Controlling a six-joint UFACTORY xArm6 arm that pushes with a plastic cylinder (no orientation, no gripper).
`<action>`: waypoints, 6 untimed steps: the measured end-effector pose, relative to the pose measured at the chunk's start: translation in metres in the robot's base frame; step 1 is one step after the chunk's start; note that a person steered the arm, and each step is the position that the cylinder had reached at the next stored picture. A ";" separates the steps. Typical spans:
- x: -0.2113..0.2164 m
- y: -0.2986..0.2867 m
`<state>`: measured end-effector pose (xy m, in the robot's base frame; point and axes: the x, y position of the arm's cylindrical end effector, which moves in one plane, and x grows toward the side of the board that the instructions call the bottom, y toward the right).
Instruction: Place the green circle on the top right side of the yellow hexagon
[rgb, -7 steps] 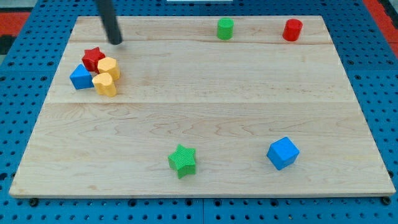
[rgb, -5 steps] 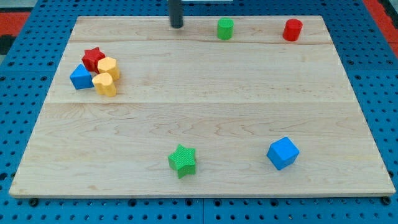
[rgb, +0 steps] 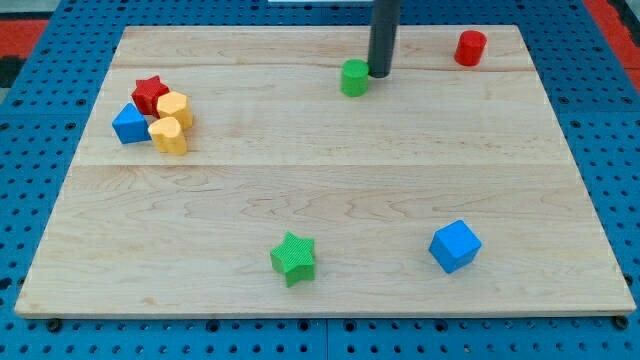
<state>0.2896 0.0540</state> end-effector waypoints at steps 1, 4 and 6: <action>0.005 -0.050; 0.042 -0.083; 0.059 -0.086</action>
<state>0.3488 -0.0325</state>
